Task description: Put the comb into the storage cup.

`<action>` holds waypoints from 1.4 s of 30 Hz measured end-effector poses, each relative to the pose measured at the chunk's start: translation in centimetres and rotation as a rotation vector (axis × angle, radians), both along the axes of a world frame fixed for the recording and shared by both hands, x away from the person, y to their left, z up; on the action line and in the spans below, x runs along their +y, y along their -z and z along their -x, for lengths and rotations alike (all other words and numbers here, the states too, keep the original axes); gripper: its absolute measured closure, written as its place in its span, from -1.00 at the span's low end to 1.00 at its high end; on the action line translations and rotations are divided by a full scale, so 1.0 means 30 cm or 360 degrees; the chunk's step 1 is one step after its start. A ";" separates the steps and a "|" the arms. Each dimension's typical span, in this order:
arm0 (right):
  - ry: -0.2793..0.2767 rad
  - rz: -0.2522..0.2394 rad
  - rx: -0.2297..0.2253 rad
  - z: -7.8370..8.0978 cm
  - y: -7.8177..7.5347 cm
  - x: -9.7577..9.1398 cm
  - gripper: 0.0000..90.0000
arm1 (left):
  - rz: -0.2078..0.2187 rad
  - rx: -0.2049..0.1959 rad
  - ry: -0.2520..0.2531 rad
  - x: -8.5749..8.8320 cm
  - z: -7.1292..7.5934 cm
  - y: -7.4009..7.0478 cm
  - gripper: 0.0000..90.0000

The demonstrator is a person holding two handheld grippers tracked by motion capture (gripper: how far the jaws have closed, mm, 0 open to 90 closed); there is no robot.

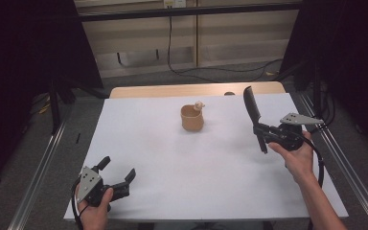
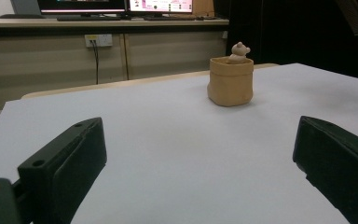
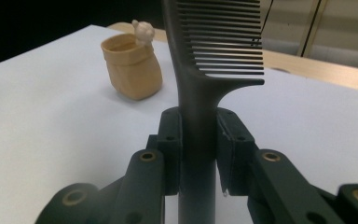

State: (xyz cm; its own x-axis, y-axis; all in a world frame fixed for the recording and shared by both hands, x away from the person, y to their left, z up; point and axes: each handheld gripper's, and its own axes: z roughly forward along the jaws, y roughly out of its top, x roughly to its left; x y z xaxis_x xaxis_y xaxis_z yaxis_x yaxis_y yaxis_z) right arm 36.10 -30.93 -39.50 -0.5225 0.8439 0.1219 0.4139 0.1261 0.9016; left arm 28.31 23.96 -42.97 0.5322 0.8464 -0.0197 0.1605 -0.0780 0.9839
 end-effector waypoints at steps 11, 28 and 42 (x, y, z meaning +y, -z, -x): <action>-0.0034 -0.0051 -0.0175 0.003 -0.007 0.014 0.62 | 0.0002 -0.0001 -0.0001 -0.001 0.000 0.000 -0.94; -0.0148 -0.0135 -0.0276 -0.005 -0.047 0.055 0.62 | 0.0010 -0.0007 -0.0006 0.005 0.001 -0.002 -0.94; -0.0241 -0.0186 -0.0310 -0.062 -0.073 0.152 0.62 | 0.0020 -0.0007 -0.0002 0.003 0.001 -0.001 -0.94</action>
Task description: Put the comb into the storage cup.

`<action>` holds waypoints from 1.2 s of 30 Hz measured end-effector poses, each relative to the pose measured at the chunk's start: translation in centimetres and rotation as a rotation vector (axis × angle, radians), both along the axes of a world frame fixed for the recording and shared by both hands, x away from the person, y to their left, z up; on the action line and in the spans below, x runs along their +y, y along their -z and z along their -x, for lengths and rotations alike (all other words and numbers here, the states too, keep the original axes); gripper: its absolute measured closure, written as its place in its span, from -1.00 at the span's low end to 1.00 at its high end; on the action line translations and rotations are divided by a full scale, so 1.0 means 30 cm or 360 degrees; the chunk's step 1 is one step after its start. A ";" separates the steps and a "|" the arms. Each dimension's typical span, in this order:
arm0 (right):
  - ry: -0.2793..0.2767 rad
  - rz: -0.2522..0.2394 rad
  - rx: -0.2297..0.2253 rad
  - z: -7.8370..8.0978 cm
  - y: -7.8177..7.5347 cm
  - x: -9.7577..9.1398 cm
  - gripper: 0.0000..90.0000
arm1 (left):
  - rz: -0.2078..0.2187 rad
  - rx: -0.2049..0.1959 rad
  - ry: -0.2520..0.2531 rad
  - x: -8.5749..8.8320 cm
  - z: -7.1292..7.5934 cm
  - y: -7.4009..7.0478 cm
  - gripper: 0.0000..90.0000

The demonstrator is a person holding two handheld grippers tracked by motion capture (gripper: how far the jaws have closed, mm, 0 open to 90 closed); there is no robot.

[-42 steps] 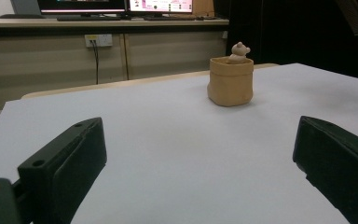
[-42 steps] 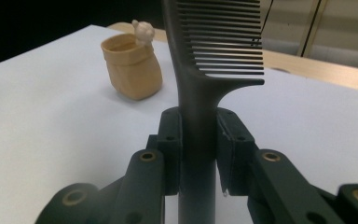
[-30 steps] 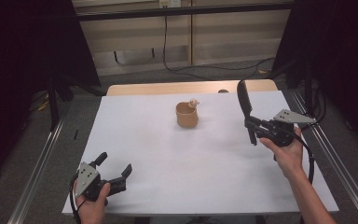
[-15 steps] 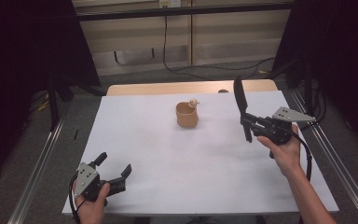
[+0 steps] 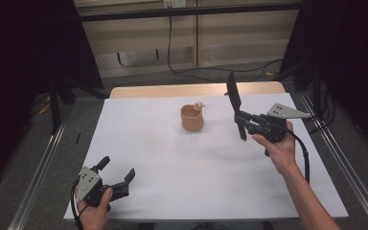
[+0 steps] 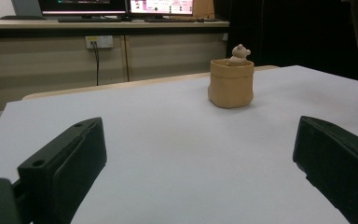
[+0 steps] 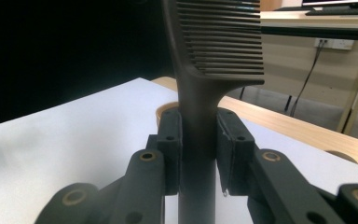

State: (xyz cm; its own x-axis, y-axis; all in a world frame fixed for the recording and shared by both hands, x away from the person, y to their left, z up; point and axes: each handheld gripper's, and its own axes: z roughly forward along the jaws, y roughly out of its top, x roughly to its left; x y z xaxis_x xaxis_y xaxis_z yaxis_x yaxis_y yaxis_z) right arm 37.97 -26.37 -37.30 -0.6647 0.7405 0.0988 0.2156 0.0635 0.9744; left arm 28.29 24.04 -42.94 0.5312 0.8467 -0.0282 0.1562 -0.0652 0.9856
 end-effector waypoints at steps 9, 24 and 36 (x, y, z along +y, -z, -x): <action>-0.0042 -0.0027 -0.0004 -0.043 -0.001 0.063 0.62 | 0.0008 -0.0006 0.0002 -0.003 -0.002 -0.001 -0.94; -0.0082 -0.0079 -0.0028 -0.106 -0.004 0.139 0.62 | 0.0017 -0.0009 0.0010 -0.003 -0.001 -0.001 -0.94; -0.0063 -0.0052 -0.0044 -0.162 -0.036 0.171 0.62 | 0.0025 -0.0006 0.0015 -0.002 0.000 -0.001 -0.94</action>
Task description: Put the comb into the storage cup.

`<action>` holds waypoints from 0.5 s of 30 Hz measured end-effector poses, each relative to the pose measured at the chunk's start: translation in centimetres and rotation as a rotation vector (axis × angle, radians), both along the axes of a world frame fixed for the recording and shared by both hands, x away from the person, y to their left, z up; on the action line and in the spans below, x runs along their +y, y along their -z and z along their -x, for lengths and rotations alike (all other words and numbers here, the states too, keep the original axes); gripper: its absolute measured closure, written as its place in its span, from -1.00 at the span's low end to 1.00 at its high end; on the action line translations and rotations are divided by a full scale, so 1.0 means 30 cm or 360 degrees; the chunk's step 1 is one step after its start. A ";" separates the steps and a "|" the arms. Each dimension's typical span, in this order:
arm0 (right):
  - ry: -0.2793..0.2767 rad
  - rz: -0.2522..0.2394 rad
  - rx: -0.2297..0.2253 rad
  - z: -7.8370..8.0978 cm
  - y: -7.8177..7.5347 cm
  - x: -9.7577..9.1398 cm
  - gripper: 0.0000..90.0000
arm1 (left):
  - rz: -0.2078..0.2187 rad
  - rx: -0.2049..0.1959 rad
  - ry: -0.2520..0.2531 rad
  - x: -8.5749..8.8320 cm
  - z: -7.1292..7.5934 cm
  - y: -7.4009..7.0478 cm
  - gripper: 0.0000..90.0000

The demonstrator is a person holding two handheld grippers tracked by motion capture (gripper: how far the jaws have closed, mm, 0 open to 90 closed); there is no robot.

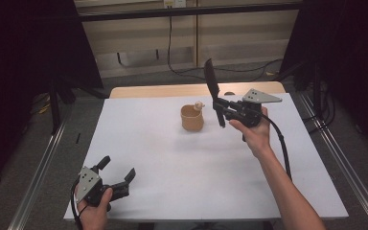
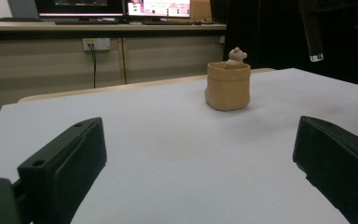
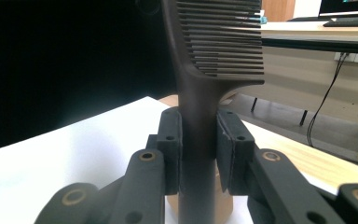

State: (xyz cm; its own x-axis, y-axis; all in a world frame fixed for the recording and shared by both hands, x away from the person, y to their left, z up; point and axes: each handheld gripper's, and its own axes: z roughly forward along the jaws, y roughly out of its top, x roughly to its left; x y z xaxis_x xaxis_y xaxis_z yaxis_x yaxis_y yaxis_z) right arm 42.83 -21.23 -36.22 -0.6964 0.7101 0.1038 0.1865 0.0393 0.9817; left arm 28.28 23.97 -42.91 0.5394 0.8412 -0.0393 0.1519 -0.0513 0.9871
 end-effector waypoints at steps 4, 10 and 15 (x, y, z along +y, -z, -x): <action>-0.0016 0.0012 -0.0002 -0.017 -0.008 0.023 0.62 | 0.0004 -0.0002 -0.0002 -0.002 0.000 0.000 -0.94; -0.0033 0.0028 -0.0021 -0.045 -0.023 0.059 0.62 | -0.0009 -0.0002 0.0000 0.001 -0.001 0.001 -0.94; -0.0040 0.0017 -0.0022 -0.076 -0.024 0.085 0.62 | -0.0018 -0.0005 0.0000 0.003 -0.001 0.001 -0.94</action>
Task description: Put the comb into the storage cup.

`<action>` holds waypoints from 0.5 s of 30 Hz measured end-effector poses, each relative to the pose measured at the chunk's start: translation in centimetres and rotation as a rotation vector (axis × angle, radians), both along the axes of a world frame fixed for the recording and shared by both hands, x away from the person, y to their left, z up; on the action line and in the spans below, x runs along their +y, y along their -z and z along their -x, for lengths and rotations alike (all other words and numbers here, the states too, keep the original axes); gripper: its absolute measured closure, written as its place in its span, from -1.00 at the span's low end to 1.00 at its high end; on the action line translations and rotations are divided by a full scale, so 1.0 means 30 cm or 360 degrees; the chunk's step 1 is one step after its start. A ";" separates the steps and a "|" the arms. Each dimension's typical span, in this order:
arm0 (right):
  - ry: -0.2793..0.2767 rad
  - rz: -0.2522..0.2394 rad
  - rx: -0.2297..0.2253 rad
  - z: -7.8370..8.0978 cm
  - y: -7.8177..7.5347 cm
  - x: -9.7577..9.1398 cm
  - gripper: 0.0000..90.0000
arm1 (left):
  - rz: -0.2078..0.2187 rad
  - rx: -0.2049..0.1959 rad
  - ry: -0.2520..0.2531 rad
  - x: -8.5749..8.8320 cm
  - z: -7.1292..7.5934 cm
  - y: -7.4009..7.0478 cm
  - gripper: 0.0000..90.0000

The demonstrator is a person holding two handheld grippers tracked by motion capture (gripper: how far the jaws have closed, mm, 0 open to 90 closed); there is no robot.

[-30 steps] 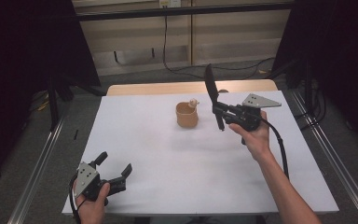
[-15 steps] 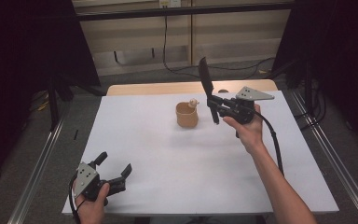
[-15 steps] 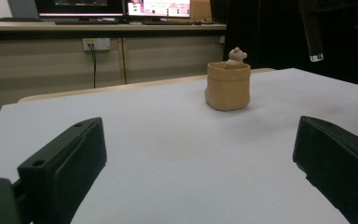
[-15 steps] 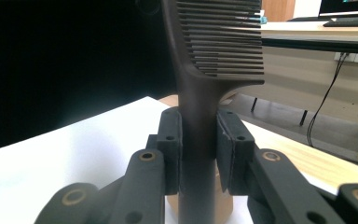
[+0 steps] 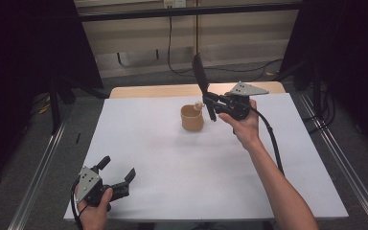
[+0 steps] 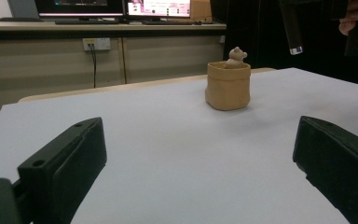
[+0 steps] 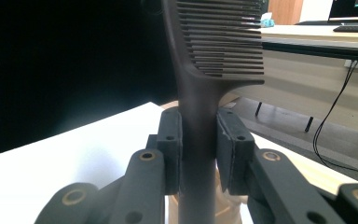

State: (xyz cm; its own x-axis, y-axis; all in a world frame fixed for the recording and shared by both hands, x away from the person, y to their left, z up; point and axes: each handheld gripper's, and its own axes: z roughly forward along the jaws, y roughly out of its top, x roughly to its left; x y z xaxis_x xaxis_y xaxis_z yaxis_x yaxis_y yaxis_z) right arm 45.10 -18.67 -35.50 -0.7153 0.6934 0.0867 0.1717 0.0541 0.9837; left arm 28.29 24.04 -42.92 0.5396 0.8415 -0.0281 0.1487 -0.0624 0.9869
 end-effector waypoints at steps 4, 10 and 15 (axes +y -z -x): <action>0.0005 0.0007 0.0005 -0.021 0.001 0.013 0.62 | 0.0000 0.0000 -0.0002 0.002 0.000 0.001 -0.94; 0.0001 0.0003 -0.0005 -0.042 -0.010 0.034 0.62 | 0.0003 0.0006 0.0003 0.000 0.000 0.001 -0.94; 0.0008 0.0016 -0.0014 -0.062 -0.011 0.051 0.62 | 0.0000 0.0002 0.0001 0.002 -0.001 0.000 -0.94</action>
State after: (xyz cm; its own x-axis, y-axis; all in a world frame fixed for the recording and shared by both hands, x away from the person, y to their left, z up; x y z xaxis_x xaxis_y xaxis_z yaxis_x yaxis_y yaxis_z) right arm 46.95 -17.14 -35.18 -0.7123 0.6980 0.0732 0.1632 0.0633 0.9846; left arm 28.33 24.11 -42.93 0.5401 0.8411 -0.0288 0.1501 -0.0626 0.9867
